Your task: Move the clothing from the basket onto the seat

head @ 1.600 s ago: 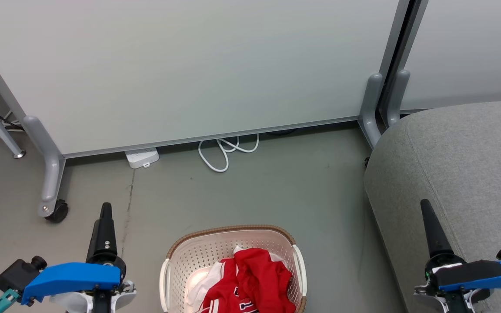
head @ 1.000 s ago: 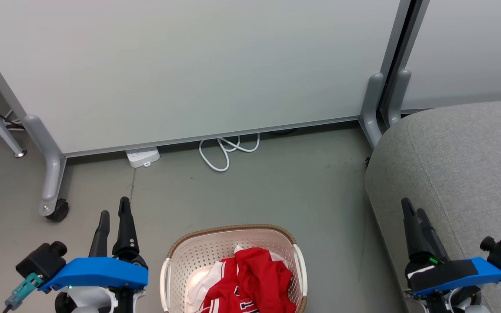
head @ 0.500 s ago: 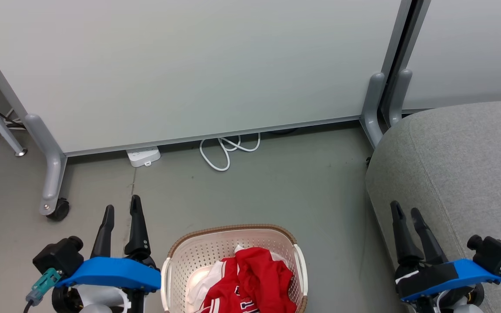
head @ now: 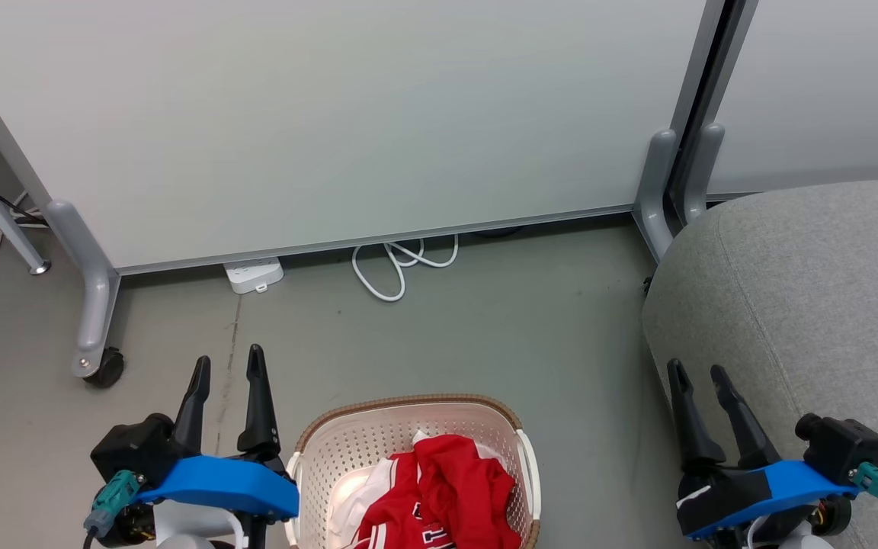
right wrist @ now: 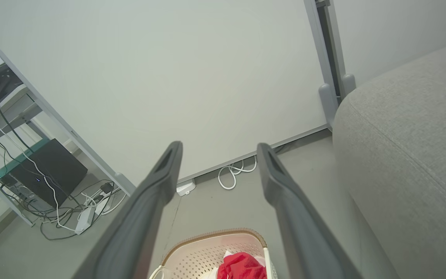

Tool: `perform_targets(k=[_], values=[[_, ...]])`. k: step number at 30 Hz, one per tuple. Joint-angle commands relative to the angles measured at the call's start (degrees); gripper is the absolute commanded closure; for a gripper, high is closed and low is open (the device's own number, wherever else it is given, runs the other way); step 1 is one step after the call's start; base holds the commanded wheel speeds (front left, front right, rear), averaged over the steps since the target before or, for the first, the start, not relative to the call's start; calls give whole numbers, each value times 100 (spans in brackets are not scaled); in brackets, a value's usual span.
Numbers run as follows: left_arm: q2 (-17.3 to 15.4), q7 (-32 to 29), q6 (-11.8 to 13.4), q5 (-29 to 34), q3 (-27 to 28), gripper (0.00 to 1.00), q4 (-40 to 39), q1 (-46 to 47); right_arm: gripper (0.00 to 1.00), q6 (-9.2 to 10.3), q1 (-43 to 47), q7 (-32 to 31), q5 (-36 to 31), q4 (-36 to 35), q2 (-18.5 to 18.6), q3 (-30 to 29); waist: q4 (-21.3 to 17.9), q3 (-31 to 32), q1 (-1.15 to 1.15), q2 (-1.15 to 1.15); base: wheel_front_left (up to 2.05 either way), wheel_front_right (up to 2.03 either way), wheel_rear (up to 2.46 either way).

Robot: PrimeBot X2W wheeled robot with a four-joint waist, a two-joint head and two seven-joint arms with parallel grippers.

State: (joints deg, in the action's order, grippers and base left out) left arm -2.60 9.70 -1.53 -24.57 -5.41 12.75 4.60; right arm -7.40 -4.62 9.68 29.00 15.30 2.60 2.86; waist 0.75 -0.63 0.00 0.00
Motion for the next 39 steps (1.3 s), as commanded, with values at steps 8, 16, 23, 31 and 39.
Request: perform_targets(k=[8,16,23,31,39], values=[[-35,138,44,533,-93,0,42,119,0,-11,-134,137,-529,50,39,65,10,4,0,0,0,0,0],[-34,238,50,940,-154,0,99,111,0,-12,-152,240,-926,128,40,100,19,8,0,0,0,0,0],[-36,321,34,1253,-205,0,152,124,0,-12,-148,326,-1247,168,41,139,45,9,0,0,0,0,0],[-35,418,-35,1555,-255,0,256,107,0,-13,-136,421,-1582,176,42,198,65,10,0,0,0,0,0],[-34,478,-19,1778,-285,0,292,99,0,-14,-116,480,-1882,212,43,204,82,9,0,0,0,0,0]])
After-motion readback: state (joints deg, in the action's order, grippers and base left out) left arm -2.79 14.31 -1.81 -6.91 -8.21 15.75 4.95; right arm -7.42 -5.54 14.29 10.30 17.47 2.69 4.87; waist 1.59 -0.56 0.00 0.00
